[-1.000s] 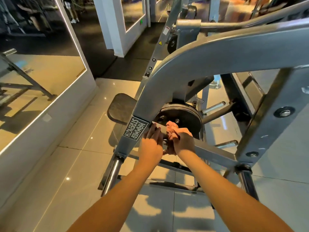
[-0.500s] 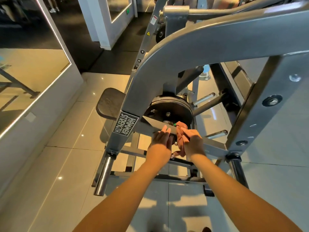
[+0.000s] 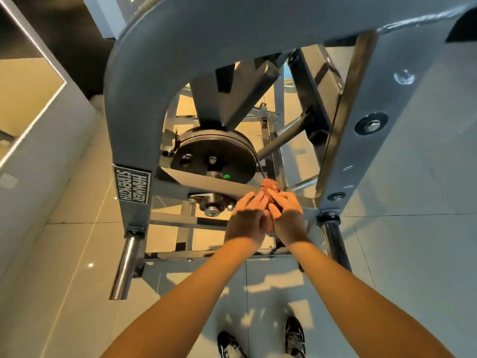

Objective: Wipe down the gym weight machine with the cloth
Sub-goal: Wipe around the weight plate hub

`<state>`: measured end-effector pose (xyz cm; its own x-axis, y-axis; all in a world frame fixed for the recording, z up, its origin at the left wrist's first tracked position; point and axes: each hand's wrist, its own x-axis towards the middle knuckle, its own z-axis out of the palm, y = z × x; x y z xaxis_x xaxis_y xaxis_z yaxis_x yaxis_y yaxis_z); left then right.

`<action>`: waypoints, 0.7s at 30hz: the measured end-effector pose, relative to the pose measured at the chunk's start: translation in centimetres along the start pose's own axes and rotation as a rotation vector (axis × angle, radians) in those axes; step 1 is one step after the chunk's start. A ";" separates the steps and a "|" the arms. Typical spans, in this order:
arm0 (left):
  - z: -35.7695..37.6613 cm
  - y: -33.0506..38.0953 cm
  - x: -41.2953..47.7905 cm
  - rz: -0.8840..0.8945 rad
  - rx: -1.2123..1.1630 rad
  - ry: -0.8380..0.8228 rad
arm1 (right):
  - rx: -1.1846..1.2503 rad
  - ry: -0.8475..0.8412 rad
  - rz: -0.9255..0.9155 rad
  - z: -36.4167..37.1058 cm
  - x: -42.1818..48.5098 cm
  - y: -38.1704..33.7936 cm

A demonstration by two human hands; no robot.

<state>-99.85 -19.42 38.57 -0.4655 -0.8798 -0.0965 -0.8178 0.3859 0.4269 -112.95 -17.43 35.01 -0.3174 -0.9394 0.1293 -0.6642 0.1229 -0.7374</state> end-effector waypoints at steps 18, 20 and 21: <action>4.2 3.7 -6.6 -0.508 -1.098 0.380 | 0.125 -0.586 0.212 -2.9 -2.3 -1.5; 5.0 3.4 -7.1 -0.545 -1.137 0.453 | 0.157 -0.669 0.219 -2.7 -3.1 -1.4; 5.4 3.2 -7.3 -0.564 -1.139 0.471 | 0.153 -0.696 0.220 -3.0 -3.3 -1.3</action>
<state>-100.95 -10.28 35.80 0.1838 -0.9399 -0.2877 -0.0185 -0.2960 0.9550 -113.08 -13.49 37.50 0.1036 -0.8897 -0.4447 -0.5171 0.3338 -0.7882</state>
